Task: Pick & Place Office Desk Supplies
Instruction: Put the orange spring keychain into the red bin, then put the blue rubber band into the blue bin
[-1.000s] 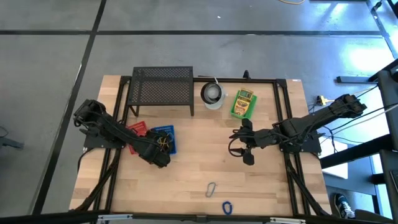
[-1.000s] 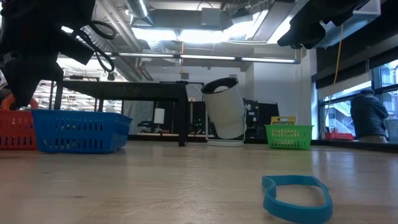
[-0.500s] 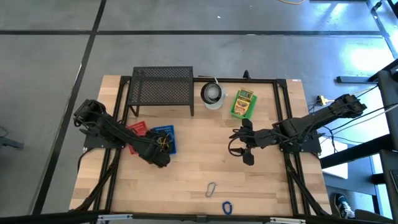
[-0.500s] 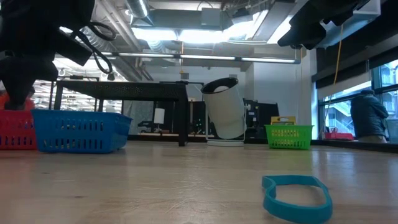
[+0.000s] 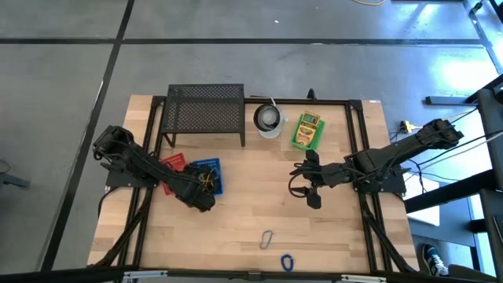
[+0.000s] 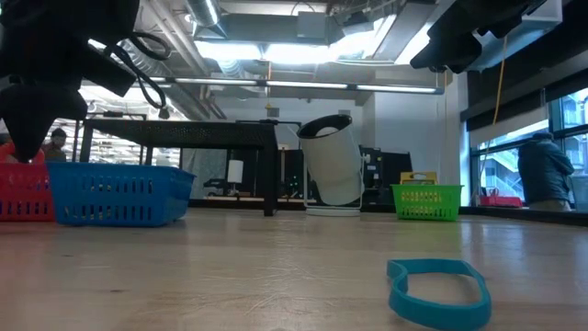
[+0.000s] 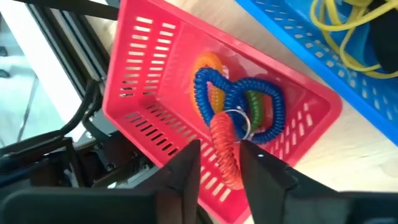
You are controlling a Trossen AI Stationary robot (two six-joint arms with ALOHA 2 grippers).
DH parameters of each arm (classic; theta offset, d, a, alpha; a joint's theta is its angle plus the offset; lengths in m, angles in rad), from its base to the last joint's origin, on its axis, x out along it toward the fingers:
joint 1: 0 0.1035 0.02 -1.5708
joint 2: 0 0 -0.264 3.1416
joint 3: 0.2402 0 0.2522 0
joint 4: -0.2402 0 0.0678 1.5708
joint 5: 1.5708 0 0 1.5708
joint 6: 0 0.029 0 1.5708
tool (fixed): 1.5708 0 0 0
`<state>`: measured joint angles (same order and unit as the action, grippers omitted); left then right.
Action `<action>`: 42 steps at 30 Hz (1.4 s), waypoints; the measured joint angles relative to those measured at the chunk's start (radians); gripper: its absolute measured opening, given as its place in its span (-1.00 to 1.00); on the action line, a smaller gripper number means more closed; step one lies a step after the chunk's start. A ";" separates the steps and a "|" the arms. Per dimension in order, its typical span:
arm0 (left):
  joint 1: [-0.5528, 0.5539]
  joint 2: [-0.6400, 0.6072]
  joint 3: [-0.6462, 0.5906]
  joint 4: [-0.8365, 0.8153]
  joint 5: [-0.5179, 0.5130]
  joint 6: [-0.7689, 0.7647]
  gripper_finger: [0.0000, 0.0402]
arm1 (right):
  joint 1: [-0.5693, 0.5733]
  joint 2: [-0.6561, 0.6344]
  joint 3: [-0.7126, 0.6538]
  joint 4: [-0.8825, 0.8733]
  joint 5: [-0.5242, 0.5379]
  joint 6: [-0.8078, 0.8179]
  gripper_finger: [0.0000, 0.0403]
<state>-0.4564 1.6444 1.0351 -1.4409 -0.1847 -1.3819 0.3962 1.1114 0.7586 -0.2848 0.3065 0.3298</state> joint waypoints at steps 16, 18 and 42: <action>0.054 -0.034 0.090 -0.097 -0.083 -0.034 -0.35 | 0.000 0.000 0.000 0.000 -0.015 0.114 0.31; 0.053 -0.032 0.103 -0.047 -0.084 -0.017 -0.36 | 0.000 0.000 0.000 0.000 -0.029 0.132 0.31; -0.075 -0.011 0.132 0.882 -0.323 0.481 -0.38 | 0.210 0.369 0.000 0.322 -0.165 0.065 0.31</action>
<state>-0.5317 1.6337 1.1667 -0.5588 -0.5076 -0.9008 0.6059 1.4806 0.7586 0.0369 0.1419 0.3949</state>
